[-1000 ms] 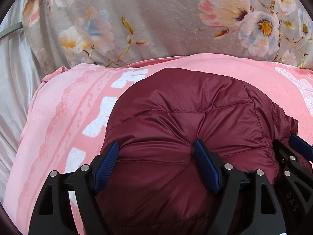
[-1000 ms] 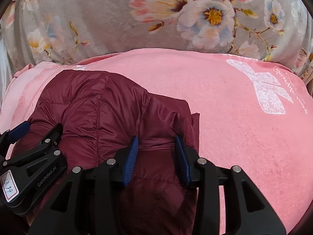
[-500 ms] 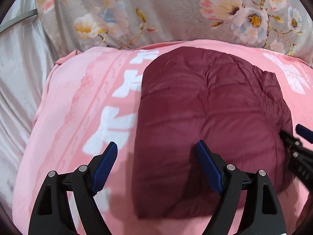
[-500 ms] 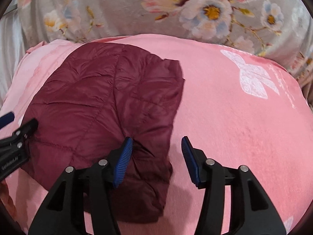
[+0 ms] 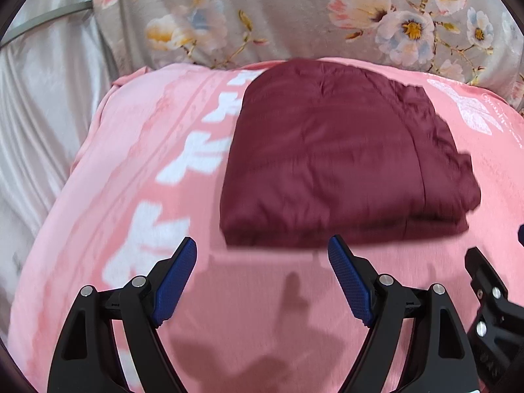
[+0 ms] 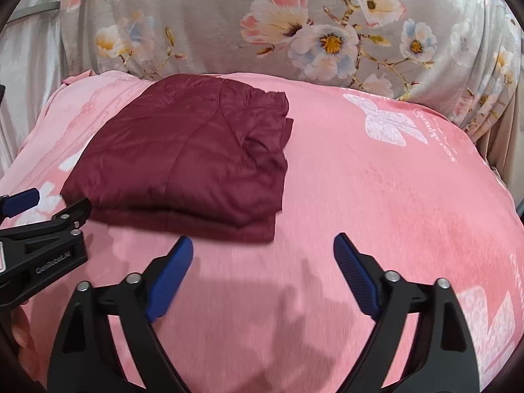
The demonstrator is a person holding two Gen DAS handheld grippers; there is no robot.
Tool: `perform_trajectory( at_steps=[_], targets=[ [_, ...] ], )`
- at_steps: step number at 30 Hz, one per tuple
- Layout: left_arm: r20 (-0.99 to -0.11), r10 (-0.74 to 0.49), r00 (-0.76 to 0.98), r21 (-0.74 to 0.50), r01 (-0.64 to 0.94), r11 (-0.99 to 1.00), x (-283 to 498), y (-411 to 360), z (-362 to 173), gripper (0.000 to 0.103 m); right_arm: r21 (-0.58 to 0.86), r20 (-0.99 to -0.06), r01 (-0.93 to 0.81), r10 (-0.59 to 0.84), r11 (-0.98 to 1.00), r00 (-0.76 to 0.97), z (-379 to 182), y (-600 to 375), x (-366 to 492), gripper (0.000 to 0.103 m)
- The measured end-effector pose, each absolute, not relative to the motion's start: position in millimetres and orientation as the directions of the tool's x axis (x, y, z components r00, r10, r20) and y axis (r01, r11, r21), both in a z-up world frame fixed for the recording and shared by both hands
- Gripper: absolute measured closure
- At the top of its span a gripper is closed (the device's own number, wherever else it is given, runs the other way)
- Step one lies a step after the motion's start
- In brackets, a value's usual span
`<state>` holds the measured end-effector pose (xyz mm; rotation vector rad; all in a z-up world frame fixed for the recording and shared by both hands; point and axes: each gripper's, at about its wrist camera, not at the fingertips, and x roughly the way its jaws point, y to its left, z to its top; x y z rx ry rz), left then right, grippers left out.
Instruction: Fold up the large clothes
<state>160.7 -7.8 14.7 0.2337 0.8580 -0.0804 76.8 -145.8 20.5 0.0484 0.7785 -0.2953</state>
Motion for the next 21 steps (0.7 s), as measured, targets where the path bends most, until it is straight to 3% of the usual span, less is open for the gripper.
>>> perform_trajectory(
  at_steps=[6, 21],
  targets=[
    [-0.761, 0.054, 0.646, 0.196, 0.149, 0.969, 134, -11, -5, 0.023, -0.02, -0.701, 0.295, -0.224, 0.955, 0.677, 17, -148, 50, 0.011],
    [-0.712, 0.069, 0.698, 0.229, 0.137, 0.964, 113, -18, -2, 0.023, -0.03, -0.694, 0.292, -0.23, 0.956, 0.682, 14, -141, 40, 0.008]
  ],
)
